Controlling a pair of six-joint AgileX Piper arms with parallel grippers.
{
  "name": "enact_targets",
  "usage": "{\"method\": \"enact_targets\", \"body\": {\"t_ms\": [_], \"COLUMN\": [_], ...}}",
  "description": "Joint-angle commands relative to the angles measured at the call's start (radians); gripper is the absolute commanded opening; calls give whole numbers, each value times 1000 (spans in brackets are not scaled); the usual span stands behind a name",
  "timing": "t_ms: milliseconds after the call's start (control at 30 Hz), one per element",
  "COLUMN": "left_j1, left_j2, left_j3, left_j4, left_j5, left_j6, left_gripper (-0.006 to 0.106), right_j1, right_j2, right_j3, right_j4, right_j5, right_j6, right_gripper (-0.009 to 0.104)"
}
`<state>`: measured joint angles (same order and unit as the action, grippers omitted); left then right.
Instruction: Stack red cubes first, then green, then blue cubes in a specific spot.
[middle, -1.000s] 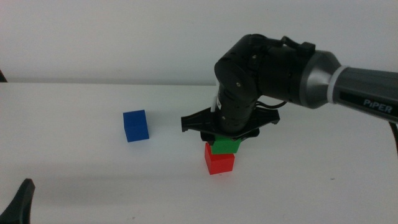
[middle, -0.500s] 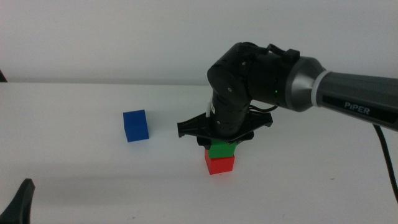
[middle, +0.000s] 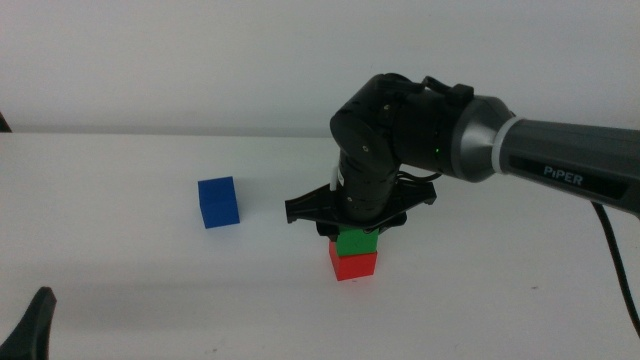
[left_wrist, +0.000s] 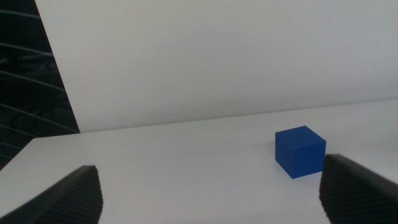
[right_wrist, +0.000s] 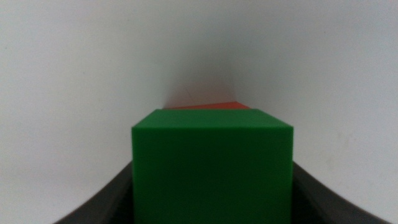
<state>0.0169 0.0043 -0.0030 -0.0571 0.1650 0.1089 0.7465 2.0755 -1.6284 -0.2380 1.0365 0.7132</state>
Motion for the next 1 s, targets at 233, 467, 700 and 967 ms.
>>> {"method": "enact_targets", "body": {"t_ms": [233, 467, 700, 967], "left_j1": [3, 3, 3, 3], "left_j2": [-41, -41, -41, -41], "left_j3": [39, 39, 39, 39], "left_j4": [-1, -1, -1, -1], "left_j5": [-16, -16, -16, -16], "left_j6": [-5, -5, -5, -5], "left_gripper": [94, 94, 94, 94], "right_j1": [3, 12, -47, -113], "right_j2": [-40, -465, -1082, -1433], "right_j3": [-24, 109, 675, 868], "right_j4": [-17, 23, 165, 179], "right_j5": [44, 80, -141, -197], "right_j6": [-50, -316, -579, -572], "right_gripper": [92, 92, 92, 92]}}
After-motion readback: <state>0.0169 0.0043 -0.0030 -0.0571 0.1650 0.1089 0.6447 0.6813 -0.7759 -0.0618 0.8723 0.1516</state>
